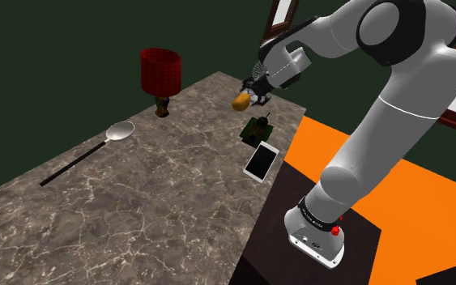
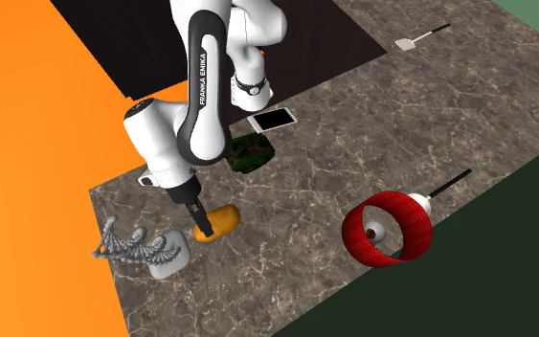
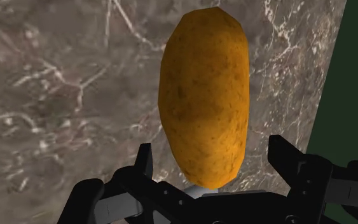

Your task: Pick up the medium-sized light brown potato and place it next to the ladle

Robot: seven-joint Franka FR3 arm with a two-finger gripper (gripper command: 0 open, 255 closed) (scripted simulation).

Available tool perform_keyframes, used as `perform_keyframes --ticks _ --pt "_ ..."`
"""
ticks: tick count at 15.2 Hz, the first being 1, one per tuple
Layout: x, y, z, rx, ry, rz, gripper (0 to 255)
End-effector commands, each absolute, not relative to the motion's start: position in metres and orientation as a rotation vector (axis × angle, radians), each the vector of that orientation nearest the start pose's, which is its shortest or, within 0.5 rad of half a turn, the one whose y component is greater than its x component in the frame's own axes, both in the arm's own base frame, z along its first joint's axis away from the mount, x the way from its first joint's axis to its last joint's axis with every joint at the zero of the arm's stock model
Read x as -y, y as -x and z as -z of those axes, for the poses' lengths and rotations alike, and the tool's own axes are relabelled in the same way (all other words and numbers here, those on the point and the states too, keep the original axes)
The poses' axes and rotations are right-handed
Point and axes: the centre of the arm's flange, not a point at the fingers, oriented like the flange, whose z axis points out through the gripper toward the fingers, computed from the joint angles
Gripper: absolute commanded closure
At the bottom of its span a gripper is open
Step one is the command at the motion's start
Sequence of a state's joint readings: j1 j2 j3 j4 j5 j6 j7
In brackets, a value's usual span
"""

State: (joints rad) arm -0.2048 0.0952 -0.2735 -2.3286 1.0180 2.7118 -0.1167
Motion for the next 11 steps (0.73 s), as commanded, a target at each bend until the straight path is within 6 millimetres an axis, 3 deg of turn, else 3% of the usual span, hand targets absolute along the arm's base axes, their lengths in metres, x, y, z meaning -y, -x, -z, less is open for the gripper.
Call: perform_keyframes --ticks 1,9,10,11 --pt "0.2692 -0.4635 -0.3071 -1.551 2.175 0.560 0" --pt "0.2692 -0.4634 -0.3072 -1.551 2.175 0.560 0" --pt "0.2692 -0.4634 -0.3072 -1.551 2.175 0.560 255" --pt "0.2692 -0.4634 -0.3072 -1.551 2.175 0.560 255"
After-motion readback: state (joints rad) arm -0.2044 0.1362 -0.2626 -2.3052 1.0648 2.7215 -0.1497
